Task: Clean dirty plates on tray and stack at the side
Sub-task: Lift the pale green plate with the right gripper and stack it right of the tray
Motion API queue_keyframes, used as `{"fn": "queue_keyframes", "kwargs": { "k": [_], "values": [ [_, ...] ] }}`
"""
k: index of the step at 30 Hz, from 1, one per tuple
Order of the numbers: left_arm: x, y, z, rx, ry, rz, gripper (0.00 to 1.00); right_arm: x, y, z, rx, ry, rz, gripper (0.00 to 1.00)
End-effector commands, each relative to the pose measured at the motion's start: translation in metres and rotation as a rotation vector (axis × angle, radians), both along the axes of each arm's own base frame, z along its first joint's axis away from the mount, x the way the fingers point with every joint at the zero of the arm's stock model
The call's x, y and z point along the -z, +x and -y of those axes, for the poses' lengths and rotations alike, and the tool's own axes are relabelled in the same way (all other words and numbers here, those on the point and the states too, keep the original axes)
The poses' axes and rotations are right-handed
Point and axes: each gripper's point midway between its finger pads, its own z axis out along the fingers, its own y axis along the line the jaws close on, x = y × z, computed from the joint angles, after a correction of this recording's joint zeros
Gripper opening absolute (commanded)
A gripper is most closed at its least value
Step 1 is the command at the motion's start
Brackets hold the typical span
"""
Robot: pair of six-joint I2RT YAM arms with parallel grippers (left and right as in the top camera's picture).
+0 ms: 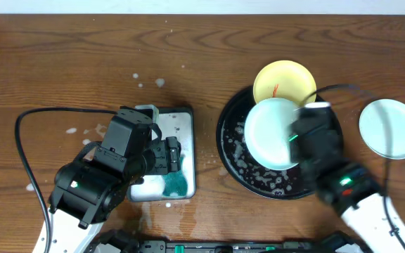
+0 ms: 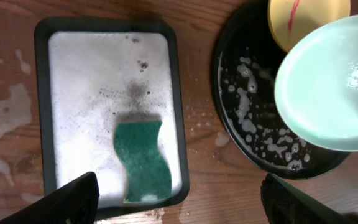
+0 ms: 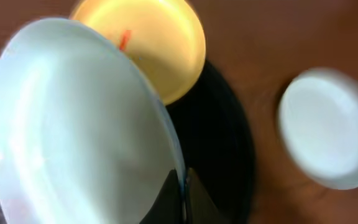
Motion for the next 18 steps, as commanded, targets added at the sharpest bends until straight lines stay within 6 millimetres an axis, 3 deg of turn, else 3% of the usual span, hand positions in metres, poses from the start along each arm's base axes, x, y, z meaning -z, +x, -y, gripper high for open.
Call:
{"fn": "queue_keyframes", "kwargs": {
  "k": [1, 2, 5, 6, 9, 13, 18],
  "values": [
    [-0.001, 0.001, -0.001, 0.006, 0.007, 0.006, 0.84, 0.009, 0.004, 0.004, 0.026, 0.414, -0.103, 0.01],
    [-0.001, 0.001, -0.001, 0.006, 0.007, 0.006, 0.84, 0.009, 0.006, 0.018, 0.065, 0.461, -0.101, 0.01],
    [-0.002, 0.001, -0.001, 0.006, 0.007, 0.006, 0.84, 0.011, 0.011, 0.079, 0.259, 0.554, -0.059, 0.01],
    [-0.001, 0.001, -0.001, 0.006, 0.007, 0.006, 0.84, 0.014, 0.01, 0.112, 0.363, 0.577, -0.034, 0.01],
    [-0.002, 0.001, -0.001, 0.006, 0.007, 0.006, 0.84, 0.023, 0.006, 0.168, 0.54, 0.59, 0.011, 0.01],
    [-0.001, 0.001, -0.001, 0.006, 0.007, 0.006, 0.84, 0.043, 0.002, 0.226, 0.755, 0.621, 0.053, 0.01],
    [-0.001, 0.001, -0.001, 0.006, 0.007, 0.006, 0.84, 0.079, -0.003, 0.277, 0.943, 0.588, 0.061, 0.01]
  ]
}}
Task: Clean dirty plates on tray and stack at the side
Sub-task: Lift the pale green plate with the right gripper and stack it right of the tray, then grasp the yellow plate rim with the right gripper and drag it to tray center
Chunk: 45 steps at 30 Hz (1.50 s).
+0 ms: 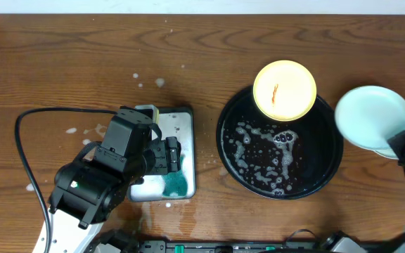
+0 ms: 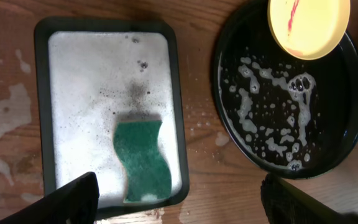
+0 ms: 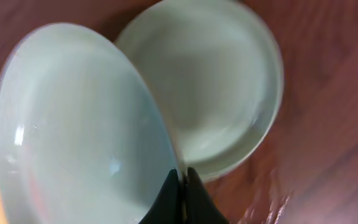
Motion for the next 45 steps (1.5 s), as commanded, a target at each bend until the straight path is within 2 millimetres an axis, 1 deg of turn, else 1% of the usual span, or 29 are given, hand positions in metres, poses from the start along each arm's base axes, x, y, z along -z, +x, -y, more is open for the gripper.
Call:
{"fn": "queue_keyframes", "kwargs": {
  "k": [1, 3, 5, 7, 8, 9, 10, 12, 14, 16, 17, 18, 19, 21, 23, 24, 26, 30, 33, 36, 37, 39, 40, 41, 44, 45],
  "values": [
    [-0.001, 0.001, -0.001, 0.006, 0.007, 0.006, 0.84, 0.026, -0.005, 0.03, 0.128, 0.011, -0.045, 0.01],
    [-0.002, 0.001, -0.001, 0.006, 0.007, 0.006, 0.84, 0.04, -0.01, 0.044, 0.152, -0.028, -0.095, 0.01],
    [-0.001, 0.001, -0.001, 0.006, 0.007, 0.006, 0.84, 0.049, -0.014, 0.056, 0.151, -0.08, -0.145, 0.01],
    [-0.002, 0.001, -0.001, 0.006, 0.007, 0.006, 0.84, 0.055, -0.014, 0.062, 0.132, -0.114, -0.167, 0.01],
    [-0.002, 0.001, -0.001, 0.006, 0.007, 0.006, 0.84, 0.055, -0.01, 0.062, 0.11, -0.121, -0.157, 0.11],
    [-0.001, 0.001, -0.001, 0.006, 0.007, 0.006, 0.84, 0.054, -0.006, 0.061, 0.096, -0.117, -0.142, 0.25],
    [-0.001, 0.001, -0.001, 0.006, 0.007, 0.006, 0.84, 0.048, 0.006, 0.055, 0.04, -0.102, -0.085, 0.34],
    [-0.002, 0.001, -0.001, 0.006, 0.007, 0.006, 0.84, 0.03, 0.033, 0.035, -0.089, -0.051, 0.048, 0.32],
    [-0.002, 0.001, -0.001, 0.006, 0.007, 0.006, 0.84, 0.005, 0.06, 0.006, -0.227, 0.014, 0.182, 0.32],
    [-0.002, 0.001, -0.001, 0.006, 0.007, 0.006, 0.84, -0.016, 0.077, -0.023, -0.34, 0.056, 0.26, 0.33],
    [-0.001, 0.001, -0.001, 0.006, 0.007, 0.006, 0.84, -0.024, 0.084, -0.042, -0.399, 0.073, 0.283, 0.35],
    [-0.001, 0.001, -0.001, 0.006, 0.007, 0.006, 0.84, -0.028, 0.089, -0.057, -0.45, 0.074, 0.29, 0.37],
    [-0.001, 0.001, -0.001, 0.006, 0.007, 0.006, 0.84, -0.029, 0.094, -0.079, -0.523, 0.068, 0.286, 0.4],
    [-0.002, 0.001, -0.001, 0.006, 0.007, 0.006, 0.84, -0.026, 0.103, -0.118, -0.666, 0.041, 0.264, 0.45],
    [-0.001, 0.001, -0.001, 0.006, 0.007, 0.006, 0.84, -0.018, 0.109, -0.151, -0.77, -0.008, 0.222, 0.5],
    [-0.001, 0.001, -0.001, 0.006, 0.007, 0.006, 0.84, -0.009, 0.116, -0.176, -0.854, -0.098, 0.171, 0.56],
    [-0.001, 0.001, -0.001, 0.006, 0.007, 0.006, 0.84, 0.001, 0.124, -0.191, -0.897, -0.192, 0.125, 0.61],
    [-0.001, 0.001, -0.001, 0.006, 0.007, 0.006, 0.84, 0.026, 0.139, -0.201, -0.892, -0.293, 0.061, 0.61],
    [-0.001, 0.001, -0.001, 0.006, 0.007, 0.006, 0.84, 0.048, 0.144, -0.202, -0.893, -0.279, 0.037, 0.6],
    [-0.001, 0.001, -0.001, 0.006, 0.007, 0.006, 0.84, 0.072, 0.144, -0.202, -0.893, -0.253, -0.003, 0.59],
    [-0.002, 0.001, -0.001, 0.006, 0.007, 0.006, 0.84, 0.079, 0.144, -0.201, -0.893, -0.248, -0.015, 0.56],
    [-0.002, 0.001, -0.001, 0.006, 0.007, 0.006, 0.84, 0.086, 0.144, -0.201, -0.889, -0.236, -0.026, 0.52],
    [-0.002, 0.001, -0.001, 0.006, 0.007, 0.006, 0.84, 0.089, 0.144, -0.201, -0.884, -0.229, -0.029, 0.47],
    [-0.002, 0.001, -0.001, 0.006, 0.007, 0.006, 0.84, 0.091, 0.144, -0.201, -0.876, -0.221, -0.032, 0.38],
    [-0.001, 0.001, -0.001, 0.006, 0.007, 0.006, 0.84, 0.093, 0.142, -0.201, -0.875, -0.214, -0.041, 0.06],
    [-0.002, 0.001, -0.001, 0.006, 0.007, 0.006, 0.84, 0.093, 0.142, -0.201, -0.866, -0.206, -0.04, 0.01]
  ]
}}
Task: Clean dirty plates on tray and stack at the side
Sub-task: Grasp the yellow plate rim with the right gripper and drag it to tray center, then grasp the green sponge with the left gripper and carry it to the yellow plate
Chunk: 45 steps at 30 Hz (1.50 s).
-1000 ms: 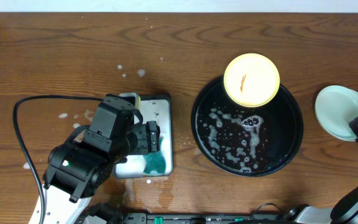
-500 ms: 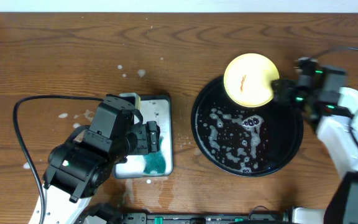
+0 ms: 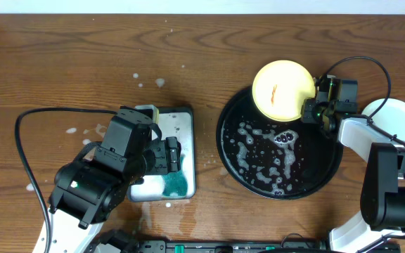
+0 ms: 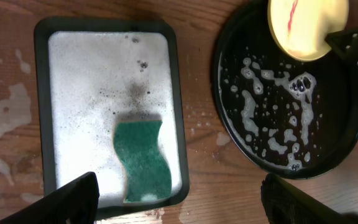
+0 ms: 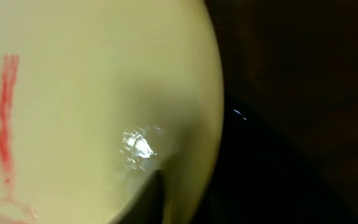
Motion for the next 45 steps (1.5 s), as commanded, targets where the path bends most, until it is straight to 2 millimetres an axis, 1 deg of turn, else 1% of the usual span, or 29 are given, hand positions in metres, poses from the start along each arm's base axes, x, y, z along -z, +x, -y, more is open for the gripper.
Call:
{"fn": "queue_keyframes", "kwargs": {
  "k": [1, 3, 7, 11, 13, 14, 16, 17, 18, 20, 22, 23, 24, 25, 27, 28, 29, 32, 34, 36, 37, 39, 41, 43, 45],
  "values": [
    [-0.002, 0.001, -0.001, 0.006, 0.007, 0.007, 0.84, -0.002, 0.001, 0.002, 0.028, 0.01, -0.004, 0.01],
    [-0.002, 0.001, -0.001, 0.006, 0.006, 0.007, 0.84, -0.01, -0.004, 0.001, 0.067, 0.039, -0.018, 0.01],
    [-0.002, 0.001, -0.001, 0.006, 0.007, 0.007, 0.84, -0.036, -0.019, 0.0, 0.117, 0.076, -0.034, 0.01],
    [-0.002, 0.001, -0.001, 0.006, 0.007, 0.007, 0.84, -0.065, -0.05, -0.002, 0.155, 0.104, -0.08, 0.01],
    [-0.002, 0.001, -0.001, 0.006, 0.006, 0.007, 0.84, -0.072, -0.07, -0.006, 0.164, 0.125, -0.13, 0.01],
    [-0.002, 0.001, -0.001, 0.006, 0.007, 0.007, 0.84, -0.072, -0.083, -0.008, 0.173, 0.133, -0.171, 0.01],
    [-0.002, 0.001, -0.001, 0.006, 0.007, 0.007, 0.84, -0.066, -0.109, -0.013, 0.208, 0.146, -0.273, 0.01],
    [-0.002, 0.001, -0.001, 0.006, 0.007, 0.007, 0.84, -0.056, -0.131, -0.017, 0.239, 0.155, -0.37, 0.01],
    [-0.002, 0.001, -0.001, 0.006, 0.007, 0.007, 0.84, -0.048, -0.143, -0.02, 0.262, 0.16, -0.423, 0.01],
    [-0.002, 0.001, -0.001, 0.006, 0.007, 0.007, 0.84, -0.035, -0.156, -0.024, 0.31, 0.174, -0.47, 0.01],
    [-0.002, 0.001, -0.001, 0.004, 0.004, 0.007, 0.84, -0.023, -0.161, -0.026, 0.349, 0.194, -0.477, 0.01],
    [-0.002, 0.002, -0.001, 0.002, 0.002, 0.009, 0.84, -0.019, -0.161, -0.026, 0.357, 0.199, -0.471, 0.1],
    [-0.001, 0.0, -0.001, 0.005, 0.002, 0.003, 0.84, -0.018, -0.16, -0.026, 0.358, 0.2, -0.464, 0.23],
    [0.003, -0.007, -0.002, 0.012, 0.01, -0.034, 0.84, -0.019, -0.157, -0.026, 0.349, 0.199, -0.45, 0.25],
    [0.008, -0.008, -0.004, 0.007, 0.025, -0.048, 0.84, -0.028, -0.145, -0.027, 0.277, 0.181, -0.394, 0.27],
    [0.013, -0.009, -0.004, 0.008, 0.032, -0.062, 0.84, -0.035, -0.138, -0.029, 0.217, 0.168, -0.361, 0.28],
    [0.019, -0.01, -0.005, 0.007, 0.041, -0.082, 0.84, -0.044, -0.134, -0.032, 0.156, 0.159, -0.332, 0.29],
    [0.053, -0.01, -0.006, 0.003, 0.081, -0.163, 0.84, -0.073, -0.127, -0.044, -0.012, 0.155, -0.251, 0.31],
    [0.08, -0.009, -0.005, -0.034, 0.093, -0.227, 0.82, -0.09, -0.127, -0.051, -0.076, 0.167, -0.206, 0.31],
    [0.109, -0.009, -0.007, -0.093, 0.104, -0.299, 0.79, -0.1, -0.131, -0.054, -0.096, 0.18, -0.183, 0.31],
    [0.126, -0.011, -0.007, -0.131, 0.108, -0.343, 0.78, -0.103, -0.135, -0.054, -0.095, 0.179, -0.183, 0.32],
    [0.151, -0.013, -0.006, -0.184, 0.11, -0.414, 0.74, -0.106, -0.142, -0.054, -0.094, 0.179, -0.193, 0.32],
    [0.172, -0.014, -0.002, -0.182, 0.11, -0.461, 0.7, -0.104, -0.149, -0.054, -0.092, 0.18, -0.219, 0.33],
    [0.191, -0.012, -0.002, -0.186, 0.134, -0.493, 0.65, -0.101, -0.155, -0.053, -0.087, 0.178, -0.249, 0.33],
    [0.209, -0.009, -0.001, -0.188, 0.154, -0.525, 0.55, -0.095, -0.161, -0.048, -0.07, 0.153, -0.282, 0.33]
  ]
}}
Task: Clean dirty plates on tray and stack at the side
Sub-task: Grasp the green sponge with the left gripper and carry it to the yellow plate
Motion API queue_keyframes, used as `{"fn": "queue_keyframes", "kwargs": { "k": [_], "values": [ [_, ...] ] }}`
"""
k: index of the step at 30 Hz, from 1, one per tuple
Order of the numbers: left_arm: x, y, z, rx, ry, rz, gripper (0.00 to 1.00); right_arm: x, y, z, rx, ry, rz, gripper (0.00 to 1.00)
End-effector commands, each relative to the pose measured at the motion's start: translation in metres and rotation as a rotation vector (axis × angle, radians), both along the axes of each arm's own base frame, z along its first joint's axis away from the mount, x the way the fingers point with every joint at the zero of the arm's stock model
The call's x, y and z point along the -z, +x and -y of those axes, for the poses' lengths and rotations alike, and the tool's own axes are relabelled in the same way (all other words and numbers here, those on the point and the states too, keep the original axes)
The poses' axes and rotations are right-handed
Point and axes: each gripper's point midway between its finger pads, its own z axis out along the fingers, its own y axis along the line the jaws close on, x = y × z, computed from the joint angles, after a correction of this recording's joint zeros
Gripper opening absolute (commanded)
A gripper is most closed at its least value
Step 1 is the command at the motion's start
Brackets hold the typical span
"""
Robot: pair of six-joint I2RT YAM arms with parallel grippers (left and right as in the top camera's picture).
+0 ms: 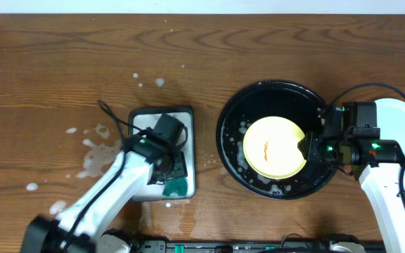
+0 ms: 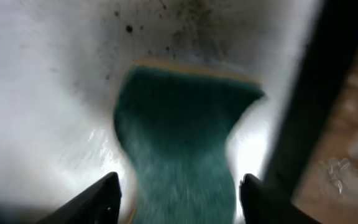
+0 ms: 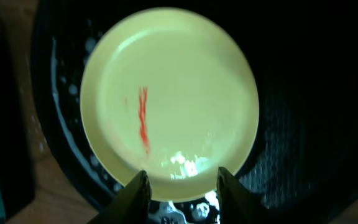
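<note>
A yellow plate [image 1: 273,147] with a red streak [image 3: 143,118] lies flat in the middle of the round black tray [image 1: 280,95]. My right gripper [image 3: 182,194] stands open at the plate's near rim, which sits between its fingers; from overhead the gripper [image 1: 306,149] is at the plate's right edge. The pale green plates are stacked on the table to the right, half hidden by the right arm. My left gripper [image 2: 179,200] is open and low over the green sponge [image 2: 179,137], one finger on each side of it.
The sponge [image 1: 178,187] lies in a rectangular black tray [image 1: 183,123] full of white foam [image 2: 42,93]. Foam streaks cover the round tray's floor [image 3: 61,93]. Wet patches [image 1: 93,151] mark the wood left of the foam tray.
The yellow plate has gone from the round tray's far rim to its middle, with my right gripper now open at its edge. My left gripper has come down from high above and straddles the sponge.
My right gripper held a pale green plate over the round tray, then over the other pale green plate at the right. Later that plate lay stacked there and the gripper was at the yellow plate's edge. Now the yellow plate lies mid-tray and the left gripper is at the sponge.
</note>
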Motion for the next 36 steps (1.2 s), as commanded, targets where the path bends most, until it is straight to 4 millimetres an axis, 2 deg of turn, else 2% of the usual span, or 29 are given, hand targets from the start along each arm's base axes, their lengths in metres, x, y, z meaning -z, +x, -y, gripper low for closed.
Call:
{"fn": "queue_keyframes", "kwargs": {
  "k": [1, 4, 6, 10, 14, 21, 25, 28, 30, 32, 35, 36],
  "values": [
    [0.027, 0.001, 0.001, -0.042, 0.02, -0.066, 0.5, 0.003, -0.005, 0.003, -0.025, -0.042, -0.022, 0.33],
    [0.044, 0.004, 0.002, -0.042, 0.036, -0.097, 0.36, 0.008, -0.005, 0.014, -0.002, -0.104, -0.038, 0.35],
    [0.054, 0.004, 0.002, -0.038, 0.047, -0.118, 0.08, 0.012, -0.005, 0.023, 0.027, -0.15, -0.051, 0.35],
    [0.054, 0.006, 0.003, 0.0, 0.047, -0.111, 0.07, 0.017, -0.003, 0.03, 0.071, -0.18, -0.072, 0.36],
    [0.022, 0.019, 0.007, 0.052, 0.022, -0.046, 0.07, 0.027, 0.008, 0.031, 0.072, -0.182, -0.073, 0.36],
    [-0.038, 0.033, 0.011, 0.124, -0.005, 0.082, 0.07, 0.055, 0.023, 0.044, 0.105, -0.194, -0.12, 0.38],
    [-0.059, 0.036, 0.017, 0.13, -0.049, 0.135, 0.07, 0.07, 0.027, 0.03, -0.016, -0.135, -0.131, 0.39],
    [-0.07, 0.039, 0.037, 0.151, -0.162, 0.161, 0.07, 0.083, 0.028, 0.026, -0.037, -0.117, -0.16, 0.38],
    [-0.078, 0.043, 0.057, 0.176, -0.268, 0.18, 0.07, 0.092, 0.03, 0.023, -0.043, -0.099, -0.174, 0.34],
    [-0.088, 0.049, 0.077, 0.203, -0.37, 0.213, 0.07, 0.098, 0.033, 0.015, -0.057, -0.052, -0.177, 0.22],
    [-0.099, 0.059, 0.097, 0.221, -0.434, 0.276, 0.07, 0.106, 0.036, 0.007, -0.081, -0.011, -0.178, 0.03],
    [-0.101, 0.062, 0.105, 0.23, -0.45, 0.294, 0.07, 0.107, 0.035, 0.007, -0.081, -0.008, -0.182, 0.01]
  ]
}}
